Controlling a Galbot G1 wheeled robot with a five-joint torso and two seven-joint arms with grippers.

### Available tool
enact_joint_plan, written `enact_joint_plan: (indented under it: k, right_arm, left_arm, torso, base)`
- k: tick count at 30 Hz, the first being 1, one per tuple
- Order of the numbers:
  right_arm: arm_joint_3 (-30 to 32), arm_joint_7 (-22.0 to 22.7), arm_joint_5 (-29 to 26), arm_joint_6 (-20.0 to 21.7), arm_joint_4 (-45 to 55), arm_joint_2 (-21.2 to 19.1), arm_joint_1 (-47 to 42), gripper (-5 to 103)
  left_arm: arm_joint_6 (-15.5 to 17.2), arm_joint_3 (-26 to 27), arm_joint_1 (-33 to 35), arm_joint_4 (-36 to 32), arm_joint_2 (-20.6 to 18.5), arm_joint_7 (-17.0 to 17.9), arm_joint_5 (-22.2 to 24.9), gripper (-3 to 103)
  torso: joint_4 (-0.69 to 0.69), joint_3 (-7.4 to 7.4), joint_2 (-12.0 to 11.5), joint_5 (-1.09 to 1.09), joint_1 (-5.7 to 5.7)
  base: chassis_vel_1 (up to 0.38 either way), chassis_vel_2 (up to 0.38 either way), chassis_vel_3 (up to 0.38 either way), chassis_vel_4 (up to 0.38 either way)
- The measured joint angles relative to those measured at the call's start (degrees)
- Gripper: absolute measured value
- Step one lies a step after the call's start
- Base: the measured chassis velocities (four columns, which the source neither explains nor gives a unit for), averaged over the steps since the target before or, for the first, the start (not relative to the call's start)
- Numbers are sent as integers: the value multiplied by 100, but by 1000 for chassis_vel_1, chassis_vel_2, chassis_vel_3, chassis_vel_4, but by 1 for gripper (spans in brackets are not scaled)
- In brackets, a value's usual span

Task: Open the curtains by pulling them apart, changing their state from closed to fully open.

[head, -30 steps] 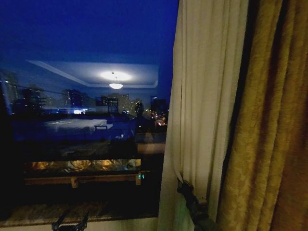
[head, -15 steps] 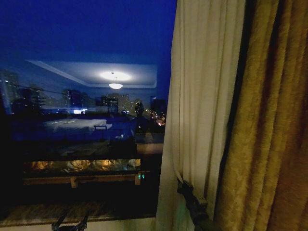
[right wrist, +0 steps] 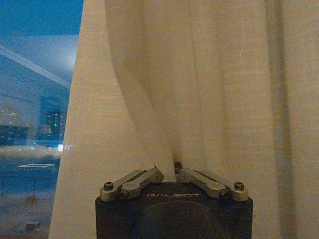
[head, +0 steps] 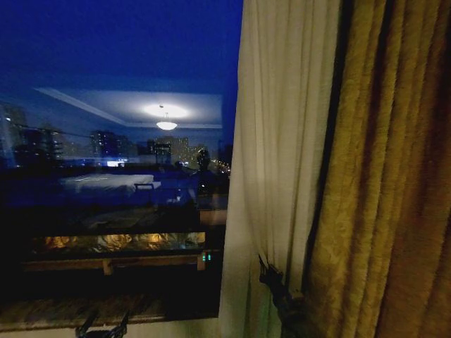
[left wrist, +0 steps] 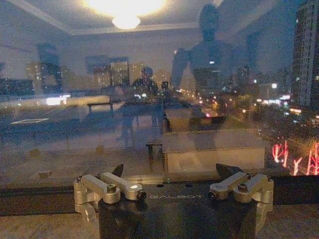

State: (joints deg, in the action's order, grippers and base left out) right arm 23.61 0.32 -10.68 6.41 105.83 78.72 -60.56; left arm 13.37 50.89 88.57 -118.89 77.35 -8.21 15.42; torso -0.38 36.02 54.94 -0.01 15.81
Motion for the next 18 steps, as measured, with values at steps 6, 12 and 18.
enact_joint_plan:
  k: [6, 12, 18]
  right_arm:
    - [-35, -21, 0, 27, 48, 0, -36, 0]
    - [-25, -21, 0, 42, 45, 1, -20, 0]
    - [-29, -19, -2, 121, 48, 1, -31, 0]
  left_arm:
    - [0, -5, -1, 11, -2, -4, 0, 100]
    - [-10, 9, 1, 14, -14, -5, 7, 100]
    - [-40, -1, 8, 25, -6, -16, 3, 100]
  torso:
    - [1, 0, 0, -1, 0]
    - [1, 0, 0, 0, 0]
    - [1, 0, 0, -1, 0]
  base:
    - [-6, -8, 8, 5]
    - [0, 0, 0, 0]
    - [0, 0, 0, 0]
